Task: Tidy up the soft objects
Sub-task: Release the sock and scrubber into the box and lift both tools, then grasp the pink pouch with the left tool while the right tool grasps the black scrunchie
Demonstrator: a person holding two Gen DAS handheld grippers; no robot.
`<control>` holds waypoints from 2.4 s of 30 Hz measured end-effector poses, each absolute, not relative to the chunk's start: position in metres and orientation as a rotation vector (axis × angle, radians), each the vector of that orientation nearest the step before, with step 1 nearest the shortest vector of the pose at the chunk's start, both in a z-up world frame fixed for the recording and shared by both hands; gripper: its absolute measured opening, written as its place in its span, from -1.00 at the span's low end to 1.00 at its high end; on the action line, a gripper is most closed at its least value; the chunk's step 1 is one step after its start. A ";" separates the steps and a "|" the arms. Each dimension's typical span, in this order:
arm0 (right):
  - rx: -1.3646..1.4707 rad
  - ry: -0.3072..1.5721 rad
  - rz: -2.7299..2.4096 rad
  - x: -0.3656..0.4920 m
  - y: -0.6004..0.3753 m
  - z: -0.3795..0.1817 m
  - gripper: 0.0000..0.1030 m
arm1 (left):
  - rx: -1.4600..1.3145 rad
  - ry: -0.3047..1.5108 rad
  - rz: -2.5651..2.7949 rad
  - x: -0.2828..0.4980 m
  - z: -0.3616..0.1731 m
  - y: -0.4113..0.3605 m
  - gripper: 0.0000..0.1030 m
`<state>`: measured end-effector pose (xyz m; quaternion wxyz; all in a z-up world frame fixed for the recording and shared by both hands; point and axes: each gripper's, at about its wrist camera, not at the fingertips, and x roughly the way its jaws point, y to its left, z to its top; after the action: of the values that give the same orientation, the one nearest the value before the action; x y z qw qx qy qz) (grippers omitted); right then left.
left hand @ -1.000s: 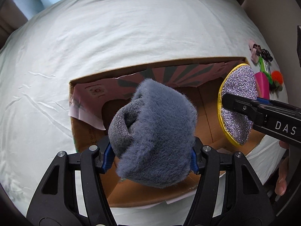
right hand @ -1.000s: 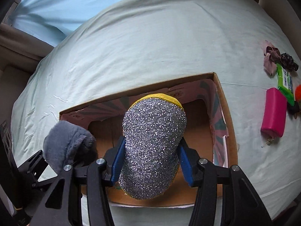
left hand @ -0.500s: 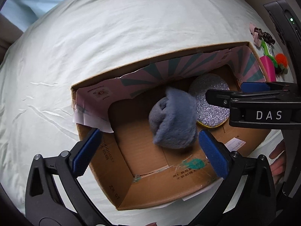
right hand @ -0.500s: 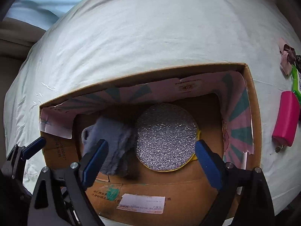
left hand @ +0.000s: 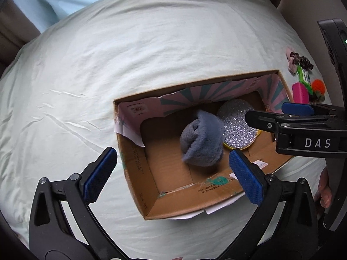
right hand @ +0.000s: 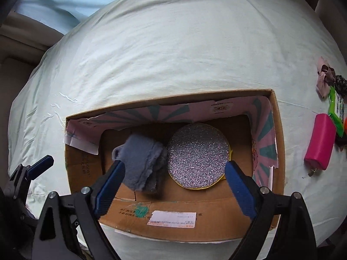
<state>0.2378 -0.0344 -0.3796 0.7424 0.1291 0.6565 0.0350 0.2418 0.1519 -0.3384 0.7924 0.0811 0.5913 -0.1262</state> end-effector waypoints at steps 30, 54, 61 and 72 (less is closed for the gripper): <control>0.099 0.800 0.037 0.084 -0.089 -0.099 0.78 | -0.004 0.809 -0.102 0.080 -0.099 0.113 0.99; 0.091 0.807 -0.016 0.080 -0.362 -0.156 0.78 | 0.068 0.884 -0.218 0.106 -0.189 -0.165 0.99; 0.083 0.887 -0.012 0.131 -0.412 -0.223 0.78 | 0.139 1.014 -0.268 0.144 -0.284 -0.213 0.99; 0.060 1.066 0.113 0.216 -0.444 -0.344 0.78 | 0.150 1.212 -0.287 0.205 -0.418 -0.254 0.99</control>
<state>0.2163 -0.4438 -0.3442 0.8592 0.0283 0.5080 0.0539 0.2051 -0.2536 -0.4176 0.8097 0.0701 0.5670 -0.1342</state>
